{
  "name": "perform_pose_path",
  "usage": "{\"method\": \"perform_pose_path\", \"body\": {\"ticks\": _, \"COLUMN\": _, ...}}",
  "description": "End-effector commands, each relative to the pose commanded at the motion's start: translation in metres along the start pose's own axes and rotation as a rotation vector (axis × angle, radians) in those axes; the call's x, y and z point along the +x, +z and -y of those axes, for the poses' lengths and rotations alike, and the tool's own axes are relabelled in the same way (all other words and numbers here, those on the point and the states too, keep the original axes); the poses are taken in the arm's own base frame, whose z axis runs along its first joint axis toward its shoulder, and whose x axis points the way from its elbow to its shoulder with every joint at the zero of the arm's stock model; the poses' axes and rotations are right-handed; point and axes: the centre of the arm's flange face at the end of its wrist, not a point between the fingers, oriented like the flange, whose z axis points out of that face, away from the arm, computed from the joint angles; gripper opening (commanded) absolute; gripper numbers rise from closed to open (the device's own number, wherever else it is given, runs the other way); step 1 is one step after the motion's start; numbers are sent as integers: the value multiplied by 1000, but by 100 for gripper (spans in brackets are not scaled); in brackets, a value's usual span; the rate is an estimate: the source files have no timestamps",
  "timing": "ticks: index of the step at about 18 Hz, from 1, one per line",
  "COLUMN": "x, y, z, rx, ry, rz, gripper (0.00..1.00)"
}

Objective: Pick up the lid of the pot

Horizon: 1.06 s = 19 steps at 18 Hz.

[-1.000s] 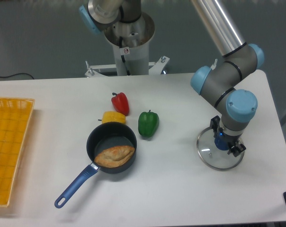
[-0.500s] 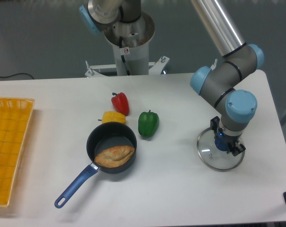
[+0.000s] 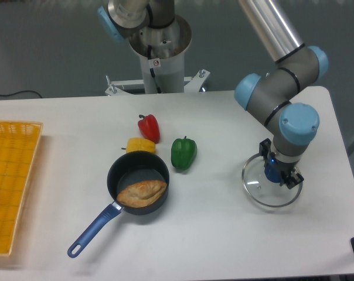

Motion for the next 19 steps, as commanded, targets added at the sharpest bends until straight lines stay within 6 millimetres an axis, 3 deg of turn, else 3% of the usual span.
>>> {"method": "perform_pose_path", "body": {"ticks": 8, "x": 32, "y": -53, "z": 23, "rx": 56, "ry": 19, "rz": -49, "gripper": 60}}
{"method": "perform_pose_path", "body": {"ticks": 11, "x": 38, "y": -57, "z": 30, "rx": 57, "ry": 25, "rz": -64, "gripper": 60}}
{"method": "perform_pose_path", "body": {"ticks": 19, "x": 39, "y": -57, "z": 27, "rx": 58, "ry": 10, "rz": -66, "gripper": 60}}
